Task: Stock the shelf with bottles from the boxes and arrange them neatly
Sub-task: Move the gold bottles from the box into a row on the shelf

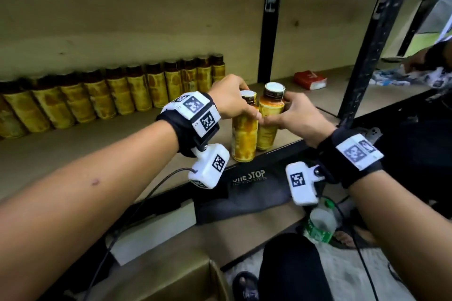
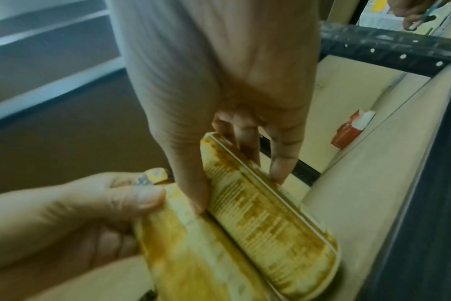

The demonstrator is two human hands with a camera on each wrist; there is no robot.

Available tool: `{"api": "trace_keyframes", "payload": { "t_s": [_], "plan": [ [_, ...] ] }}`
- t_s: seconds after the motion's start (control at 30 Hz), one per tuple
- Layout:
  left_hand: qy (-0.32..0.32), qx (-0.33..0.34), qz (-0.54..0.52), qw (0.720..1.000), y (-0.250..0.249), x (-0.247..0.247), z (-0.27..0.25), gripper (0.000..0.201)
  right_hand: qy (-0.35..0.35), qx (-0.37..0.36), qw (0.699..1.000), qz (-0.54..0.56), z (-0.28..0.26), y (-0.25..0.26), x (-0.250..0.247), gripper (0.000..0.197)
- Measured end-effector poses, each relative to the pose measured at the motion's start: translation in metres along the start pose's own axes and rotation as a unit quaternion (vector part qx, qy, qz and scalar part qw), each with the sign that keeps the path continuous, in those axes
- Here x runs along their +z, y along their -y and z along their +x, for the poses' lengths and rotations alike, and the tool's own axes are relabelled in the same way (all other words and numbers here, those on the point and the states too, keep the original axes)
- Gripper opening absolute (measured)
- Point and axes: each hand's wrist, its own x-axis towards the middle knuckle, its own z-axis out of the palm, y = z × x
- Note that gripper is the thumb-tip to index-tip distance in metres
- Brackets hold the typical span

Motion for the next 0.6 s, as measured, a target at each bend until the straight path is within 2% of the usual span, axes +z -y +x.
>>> {"api": "trace_keyframes", "payload": {
  "t_s": [0.1, 0.2, 0.27, 0.37, 0.47, 0.6],
  "plan": [
    [-0.013, 0.016, 0.066, 0.998, 0.008, 0.007, 0.031, 0.072, -0.007, 0.027, 0.999, -0.023, 0.028, -0.018, 0.009, 0.056],
    [-0.017, 0.008, 0.099, 0.995, 0.025, 0.010, 0.066, 0.078, -0.005, 0.052, 0.997, -0.065, 0.058, -0.024, 0.015, 0.069],
    [-0.012, 0.004, 0.121, 0.993, 0.035, 0.007, 0.091, 0.078, -0.007, 0.054, 0.991, -0.119, 0.077, -0.022, 0.018, 0.060],
    [0.000, 0.016, 0.195, 0.981, 0.045, 0.006, 0.128, 0.067, -0.005, 0.067, 0.985, -0.161, 0.107, -0.020, 0.023, 0.046],
    [-0.008, 0.044, 0.296, 0.954, 0.057, 0.010, 0.166, 0.050, -0.012, 0.082, 0.980, -0.180, 0.138, -0.021, 0.030, 0.052],
    [-0.022, 0.039, 0.396, 0.917, 0.062, 0.012, 0.211, 0.035, -0.024, 0.099, 0.970, -0.220, 0.177, -0.025, 0.036, 0.063]
  ]
}}
